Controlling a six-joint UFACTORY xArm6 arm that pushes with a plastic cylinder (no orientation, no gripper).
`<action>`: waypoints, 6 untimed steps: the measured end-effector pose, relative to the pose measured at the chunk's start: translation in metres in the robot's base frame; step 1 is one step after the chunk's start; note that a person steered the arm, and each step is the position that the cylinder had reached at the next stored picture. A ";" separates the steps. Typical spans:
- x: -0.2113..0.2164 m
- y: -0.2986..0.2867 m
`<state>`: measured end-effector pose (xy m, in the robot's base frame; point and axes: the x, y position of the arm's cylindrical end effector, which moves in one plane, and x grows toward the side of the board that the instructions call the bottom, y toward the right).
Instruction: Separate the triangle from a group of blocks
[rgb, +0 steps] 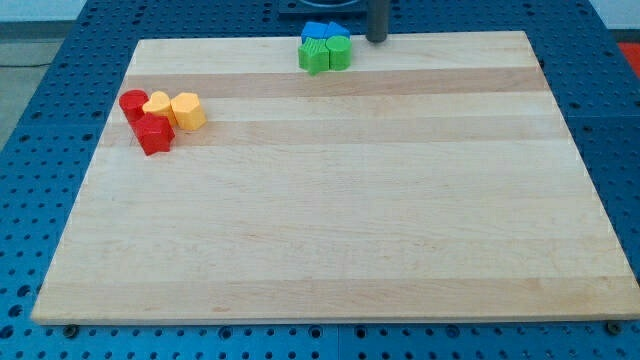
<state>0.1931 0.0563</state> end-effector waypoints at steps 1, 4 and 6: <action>0.000 -0.039; 0.043 -0.130; 0.072 -0.152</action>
